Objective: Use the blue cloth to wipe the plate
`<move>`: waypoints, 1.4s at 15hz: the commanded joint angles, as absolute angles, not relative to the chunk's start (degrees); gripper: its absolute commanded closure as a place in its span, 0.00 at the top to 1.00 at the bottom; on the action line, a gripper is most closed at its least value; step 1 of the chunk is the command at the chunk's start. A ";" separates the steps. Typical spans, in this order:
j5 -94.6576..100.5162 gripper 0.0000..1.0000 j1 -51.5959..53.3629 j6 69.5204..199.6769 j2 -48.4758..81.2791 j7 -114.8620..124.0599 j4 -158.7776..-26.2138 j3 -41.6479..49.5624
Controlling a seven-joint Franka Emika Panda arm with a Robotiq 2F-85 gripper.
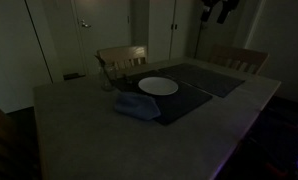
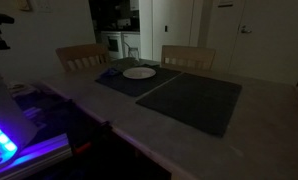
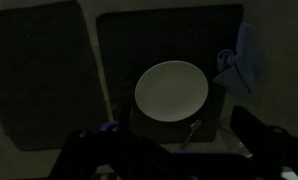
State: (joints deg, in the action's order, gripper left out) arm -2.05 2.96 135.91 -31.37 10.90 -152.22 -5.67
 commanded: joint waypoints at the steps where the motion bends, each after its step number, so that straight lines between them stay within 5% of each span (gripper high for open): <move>1: -6.50 1.00 6.44 141.75 -25.82 9.07 -150.63 -5.50; 12: -26.30 1.00 23.90 154.85 -13.36 -15.17 -147.66 -3.10; 21: -25.96 1.00 22.49 157.62 -9.45 -16.46 -146.57 -6.17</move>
